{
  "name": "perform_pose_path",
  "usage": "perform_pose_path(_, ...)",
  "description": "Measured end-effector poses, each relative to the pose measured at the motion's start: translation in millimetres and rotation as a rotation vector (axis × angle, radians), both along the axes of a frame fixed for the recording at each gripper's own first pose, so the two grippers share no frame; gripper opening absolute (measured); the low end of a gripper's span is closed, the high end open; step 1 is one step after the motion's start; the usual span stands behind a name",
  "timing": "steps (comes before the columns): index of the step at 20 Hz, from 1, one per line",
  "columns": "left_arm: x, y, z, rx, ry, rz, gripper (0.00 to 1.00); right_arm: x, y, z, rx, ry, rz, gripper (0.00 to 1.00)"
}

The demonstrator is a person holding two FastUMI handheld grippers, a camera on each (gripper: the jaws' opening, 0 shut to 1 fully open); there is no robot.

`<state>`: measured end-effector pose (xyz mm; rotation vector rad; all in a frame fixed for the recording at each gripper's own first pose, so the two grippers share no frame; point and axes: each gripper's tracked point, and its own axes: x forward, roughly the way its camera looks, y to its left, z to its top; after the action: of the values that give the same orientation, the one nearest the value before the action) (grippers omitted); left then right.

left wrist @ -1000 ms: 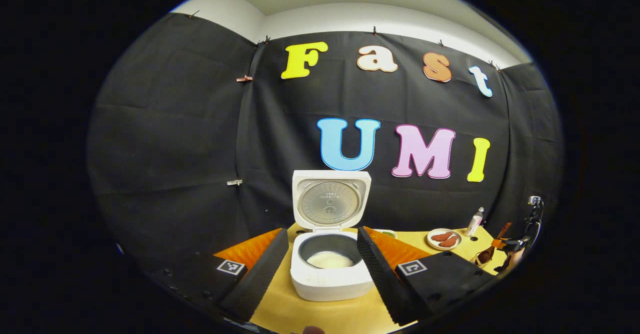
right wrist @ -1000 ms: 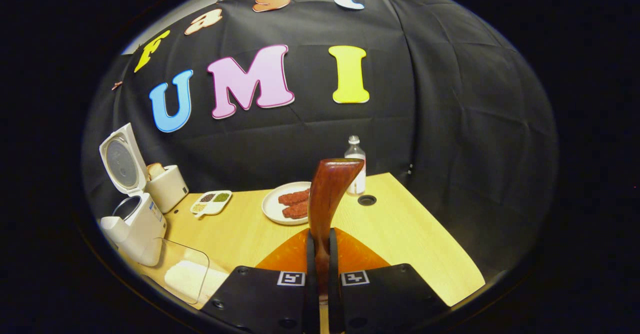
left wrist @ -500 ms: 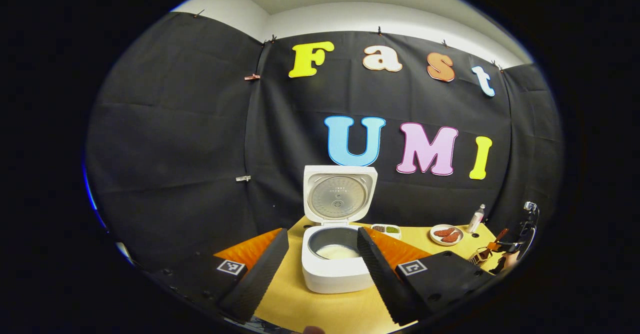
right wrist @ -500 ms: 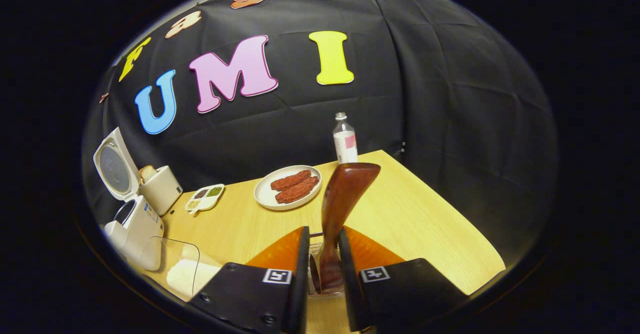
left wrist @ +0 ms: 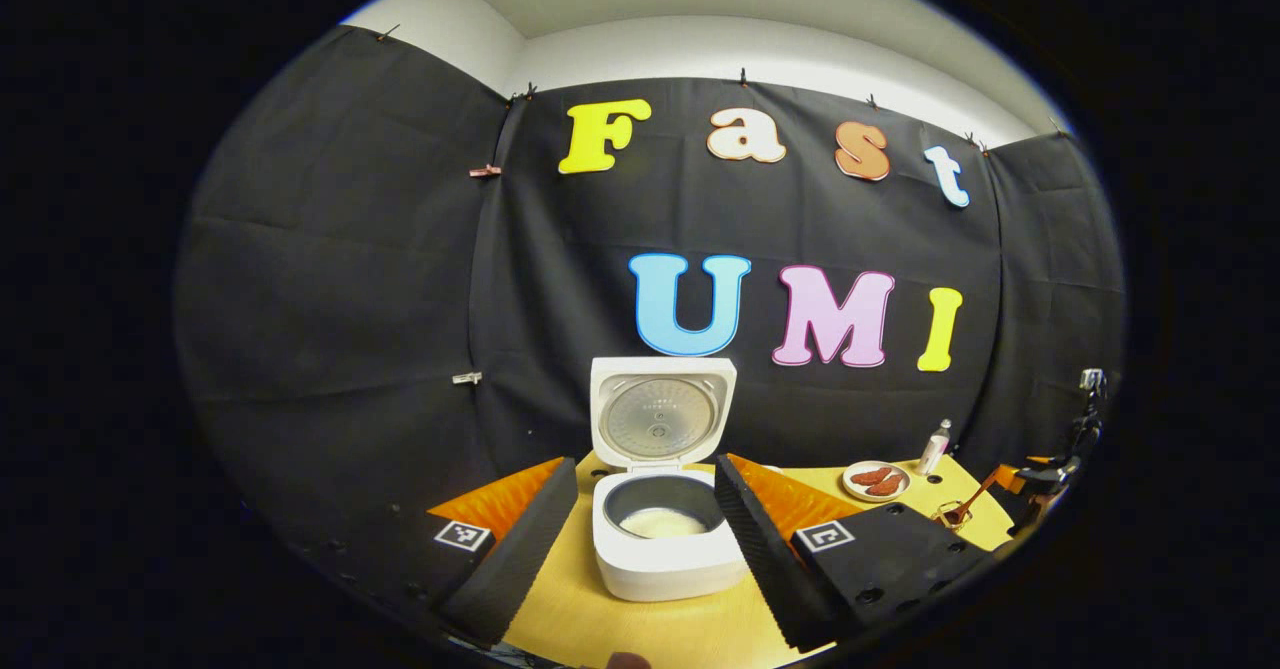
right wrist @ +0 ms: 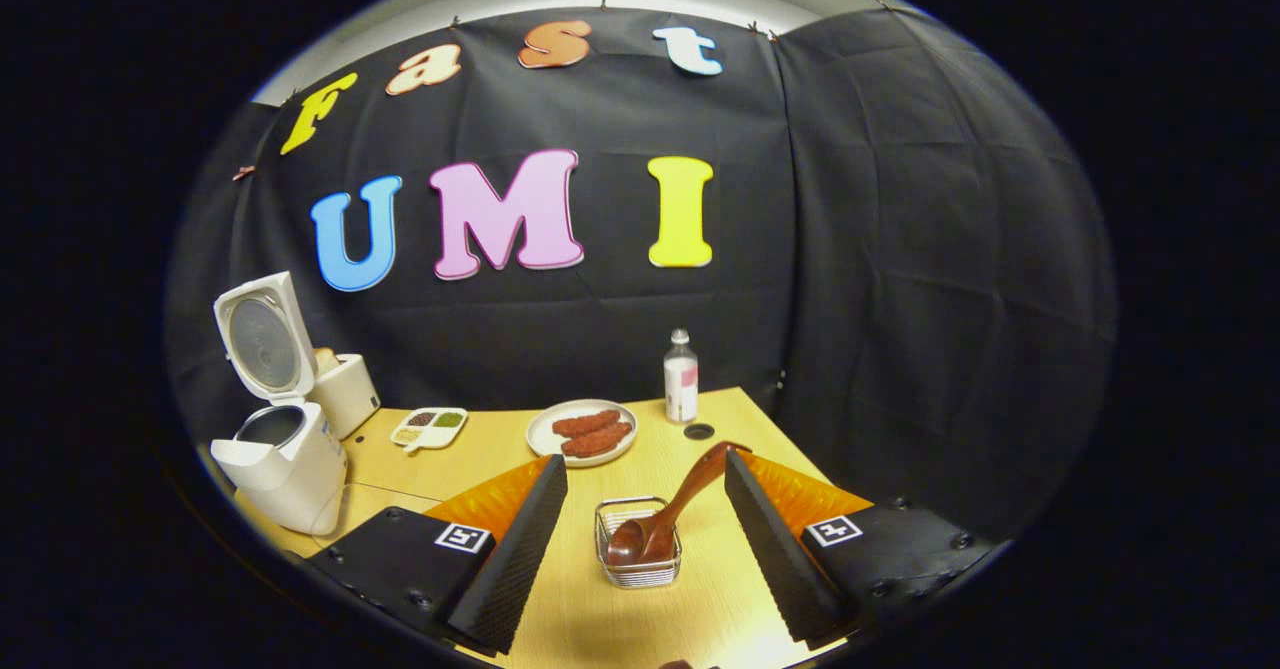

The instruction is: Close the left gripper, press the button to open the rice cooker; take a wooden spoon from the chopstick holder with the right hand, scoop a spoonful of rice and pour it into the rice cooker, then put the wooden spoon back into the chopstick holder.

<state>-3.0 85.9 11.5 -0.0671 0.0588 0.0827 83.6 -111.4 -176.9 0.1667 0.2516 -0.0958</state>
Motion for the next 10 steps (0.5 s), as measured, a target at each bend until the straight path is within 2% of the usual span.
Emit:
perform_pose_path(5, 31.4, 3.7, 42.0, -0.003, -0.093, -0.058, 0.95, -33.5, 32.9, 121.9, -0.077, -0.184, 0.062, 0.98)
perform_pose_path(8, 60.1, 3.9, 74.0, -0.015, -0.172, -0.096, 0.95, -53.9, 56.0, 162.8, -0.076, -0.222, 0.083, 0.99)
perform_pose_path(10, 81.5, 11.1, 95.1, -0.009, -0.230, -0.092, 0.95, -69.5, 64.4, 184.7, -0.082, -0.253, 0.078, 0.99)
